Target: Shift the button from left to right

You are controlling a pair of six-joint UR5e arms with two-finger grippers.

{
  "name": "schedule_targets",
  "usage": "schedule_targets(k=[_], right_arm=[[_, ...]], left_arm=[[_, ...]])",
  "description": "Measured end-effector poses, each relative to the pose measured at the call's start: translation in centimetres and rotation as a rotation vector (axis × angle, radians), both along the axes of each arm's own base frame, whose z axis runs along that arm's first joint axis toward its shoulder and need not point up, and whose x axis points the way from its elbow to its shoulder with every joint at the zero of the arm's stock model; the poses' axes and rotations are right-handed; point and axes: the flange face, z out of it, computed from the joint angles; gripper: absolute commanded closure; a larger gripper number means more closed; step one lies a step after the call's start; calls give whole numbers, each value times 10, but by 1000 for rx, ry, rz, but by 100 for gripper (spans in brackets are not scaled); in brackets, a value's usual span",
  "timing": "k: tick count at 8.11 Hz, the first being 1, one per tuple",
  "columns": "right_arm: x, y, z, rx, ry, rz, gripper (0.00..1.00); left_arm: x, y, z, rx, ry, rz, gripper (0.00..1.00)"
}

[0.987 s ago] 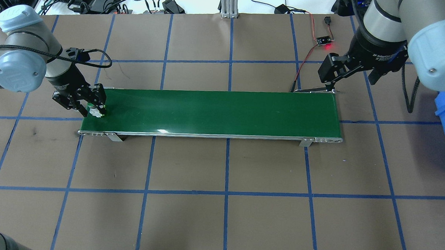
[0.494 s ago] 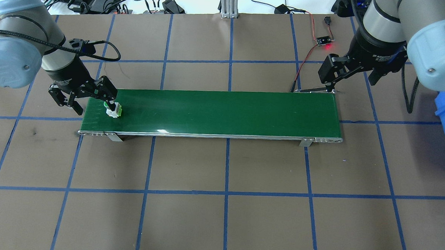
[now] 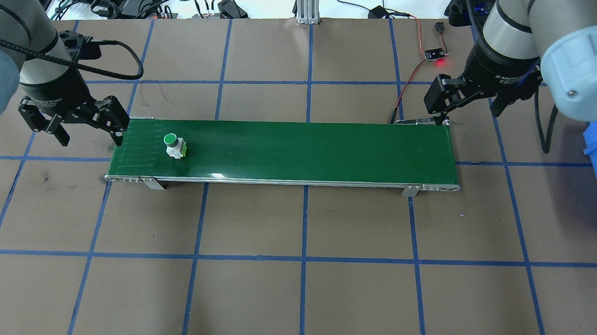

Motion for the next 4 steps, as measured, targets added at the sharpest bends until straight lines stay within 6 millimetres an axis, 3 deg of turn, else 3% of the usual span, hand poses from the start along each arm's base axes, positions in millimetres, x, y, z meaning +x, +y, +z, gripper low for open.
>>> schedule_targets(k=[1, 4], right_arm=[[0, -3, -5, 9, -5, -1, 0], [0, -9, -14, 24, -3, -4, 0]], left_arm=[[4, 4, 11, -6, -56, -2, 0], [-13, 2, 28, -67, 55, 23, 0]])
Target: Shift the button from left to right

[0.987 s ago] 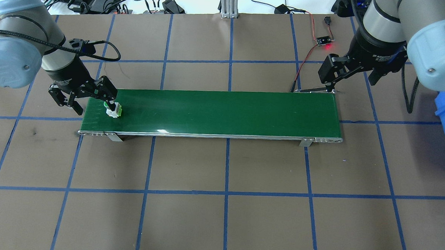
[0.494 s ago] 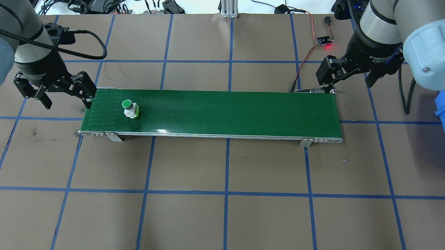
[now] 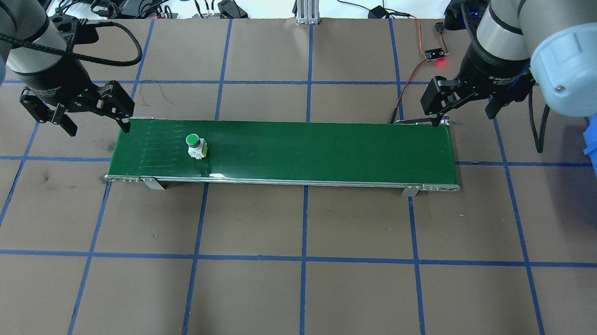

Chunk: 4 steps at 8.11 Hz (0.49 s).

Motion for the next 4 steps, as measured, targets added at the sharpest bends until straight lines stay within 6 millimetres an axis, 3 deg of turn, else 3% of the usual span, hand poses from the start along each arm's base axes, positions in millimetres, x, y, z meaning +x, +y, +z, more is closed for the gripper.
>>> schedule_targets(k=[4], right_arm=[[-3, -7, -7, 10, 2, -9, 0]], left_arm=[[-51, 0, -2, -11, 38, -92, 0]])
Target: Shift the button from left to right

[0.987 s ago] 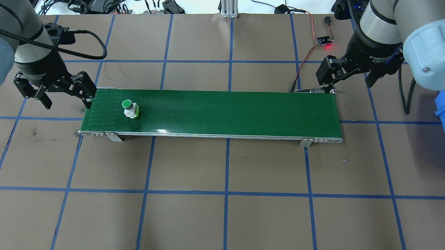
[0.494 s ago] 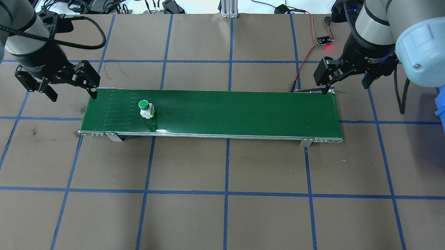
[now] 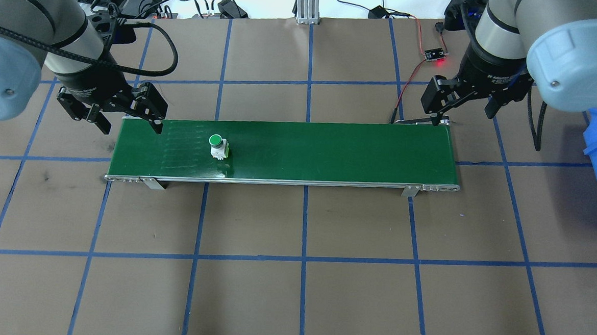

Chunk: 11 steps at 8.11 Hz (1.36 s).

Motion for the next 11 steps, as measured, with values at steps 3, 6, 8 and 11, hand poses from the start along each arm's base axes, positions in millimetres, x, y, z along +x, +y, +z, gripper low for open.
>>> schedule_targets(k=[3, 6, 8, 11], right_arm=[[0, -7, -7, -8, -8, -7, 0], [-1, -35, -36, -31, -7, 0, 0], [-2, -51, -67, -26, -9, 2, 0], [5, -58, -107, -49, -80, -4, 0]], left_arm=[[-12, 1, -1, -3, 2, -24, 0], [-12, 3, 1, -7, 0, -33, 0], [-11, 3, 1, -8, 1, -38, 0], [-10, 4, 2, -9, -10, -37, 0]])
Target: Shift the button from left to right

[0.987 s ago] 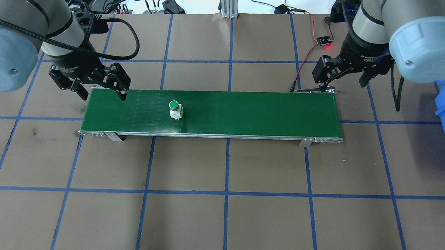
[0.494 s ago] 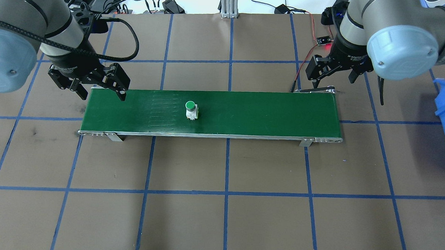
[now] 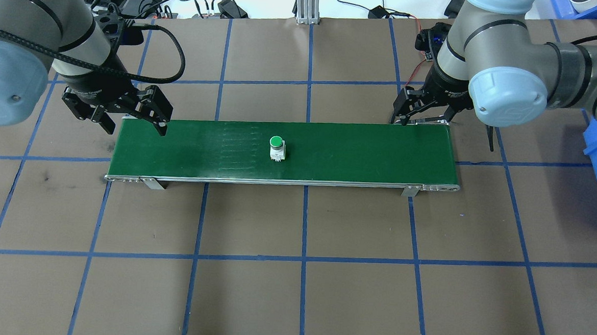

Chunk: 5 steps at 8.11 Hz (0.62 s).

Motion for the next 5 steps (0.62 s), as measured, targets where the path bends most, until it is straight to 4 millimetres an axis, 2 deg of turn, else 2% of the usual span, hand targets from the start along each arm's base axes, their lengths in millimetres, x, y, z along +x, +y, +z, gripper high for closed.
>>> schedule_targets(k=[1, 5], right_arm=[[3, 0, -4, 0, -31, -2, 4], [9, -3, -9, -6, -93, -131, 3]], left_arm=[[0, -2, 0, -2, 0, 4, 0], [1, -6, -3, 0, 6, 15, 0]])
